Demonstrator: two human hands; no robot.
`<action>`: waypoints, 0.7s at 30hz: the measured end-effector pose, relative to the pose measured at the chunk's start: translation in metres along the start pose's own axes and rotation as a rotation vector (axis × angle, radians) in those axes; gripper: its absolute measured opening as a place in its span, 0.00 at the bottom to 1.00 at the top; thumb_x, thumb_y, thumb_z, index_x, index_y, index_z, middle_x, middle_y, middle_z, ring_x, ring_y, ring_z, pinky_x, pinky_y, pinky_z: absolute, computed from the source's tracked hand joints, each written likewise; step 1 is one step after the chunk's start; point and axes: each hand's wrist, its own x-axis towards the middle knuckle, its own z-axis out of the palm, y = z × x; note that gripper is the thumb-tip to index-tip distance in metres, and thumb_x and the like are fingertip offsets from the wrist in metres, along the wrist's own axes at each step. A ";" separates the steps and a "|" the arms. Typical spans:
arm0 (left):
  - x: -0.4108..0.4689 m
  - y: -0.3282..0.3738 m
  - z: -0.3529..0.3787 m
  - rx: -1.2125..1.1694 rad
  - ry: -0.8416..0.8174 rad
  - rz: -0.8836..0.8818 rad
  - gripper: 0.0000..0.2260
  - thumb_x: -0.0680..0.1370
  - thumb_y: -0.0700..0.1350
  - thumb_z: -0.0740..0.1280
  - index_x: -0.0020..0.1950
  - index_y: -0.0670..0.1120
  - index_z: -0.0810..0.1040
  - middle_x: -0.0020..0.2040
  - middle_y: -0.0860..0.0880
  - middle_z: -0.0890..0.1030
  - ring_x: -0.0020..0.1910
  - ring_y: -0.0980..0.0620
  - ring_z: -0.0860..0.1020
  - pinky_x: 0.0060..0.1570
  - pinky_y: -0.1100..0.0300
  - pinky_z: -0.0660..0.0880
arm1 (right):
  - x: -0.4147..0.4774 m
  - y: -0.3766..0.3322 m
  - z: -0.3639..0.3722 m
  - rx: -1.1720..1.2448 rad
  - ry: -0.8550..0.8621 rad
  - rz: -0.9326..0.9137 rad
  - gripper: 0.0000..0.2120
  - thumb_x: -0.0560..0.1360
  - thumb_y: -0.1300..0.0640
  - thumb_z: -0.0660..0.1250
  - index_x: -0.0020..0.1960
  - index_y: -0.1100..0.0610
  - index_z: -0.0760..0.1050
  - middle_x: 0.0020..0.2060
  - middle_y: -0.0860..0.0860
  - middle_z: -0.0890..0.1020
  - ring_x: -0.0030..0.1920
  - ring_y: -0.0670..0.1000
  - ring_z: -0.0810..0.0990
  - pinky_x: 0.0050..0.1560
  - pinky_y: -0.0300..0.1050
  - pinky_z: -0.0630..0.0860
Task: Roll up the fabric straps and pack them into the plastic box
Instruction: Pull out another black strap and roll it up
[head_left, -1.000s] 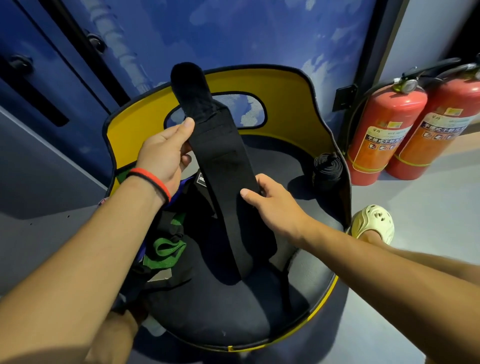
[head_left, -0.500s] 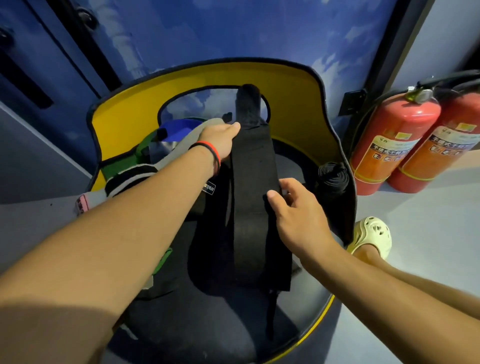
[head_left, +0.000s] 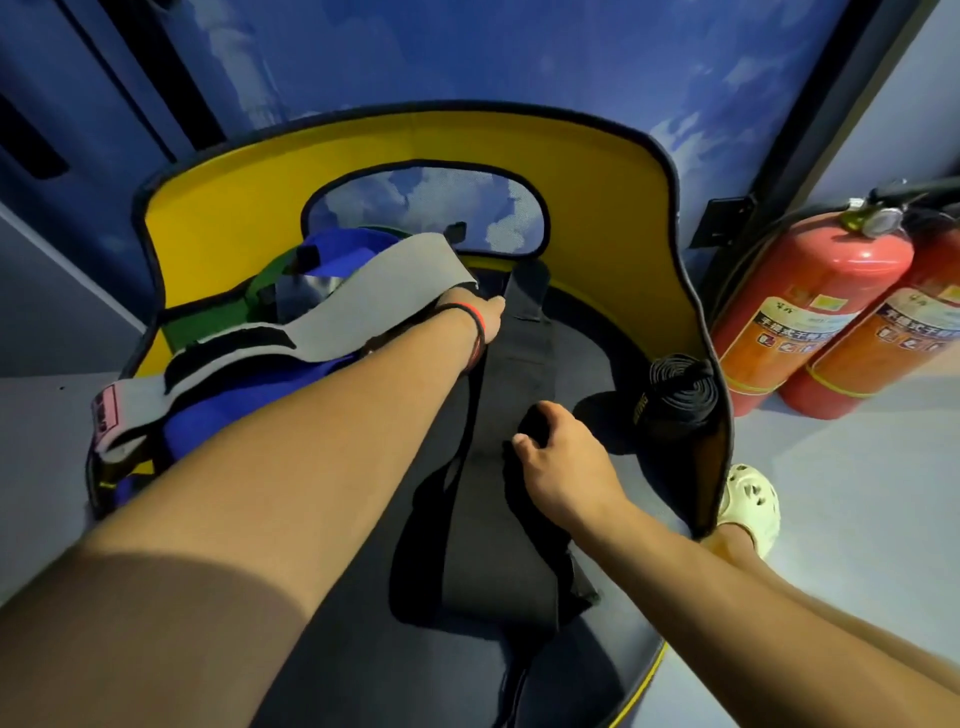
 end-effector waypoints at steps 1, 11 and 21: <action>-0.003 0.001 -0.002 -0.024 0.005 0.014 0.25 0.82 0.54 0.64 0.73 0.40 0.71 0.71 0.38 0.74 0.69 0.37 0.74 0.67 0.44 0.73 | 0.002 0.000 0.001 -0.010 0.010 -0.005 0.20 0.83 0.52 0.62 0.74 0.55 0.68 0.68 0.56 0.75 0.66 0.59 0.75 0.61 0.51 0.73; -0.112 -0.048 -0.050 0.031 -0.227 0.023 0.16 0.80 0.56 0.66 0.59 0.45 0.76 0.57 0.45 0.78 0.57 0.47 0.77 0.63 0.52 0.74 | -0.031 0.000 -0.012 0.166 0.025 0.059 0.31 0.83 0.43 0.61 0.80 0.57 0.59 0.75 0.56 0.71 0.74 0.57 0.70 0.69 0.50 0.68; -0.201 -0.127 -0.042 -0.448 -0.313 -0.031 0.42 0.63 0.72 0.68 0.75 0.58 0.69 0.73 0.58 0.73 0.72 0.54 0.70 0.73 0.47 0.66 | -0.087 0.013 -0.015 0.184 -0.113 0.062 0.32 0.81 0.32 0.54 0.59 0.57 0.81 0.52 0.53 0.86 0.55 0.54 0.83 0.65 0.55 0.76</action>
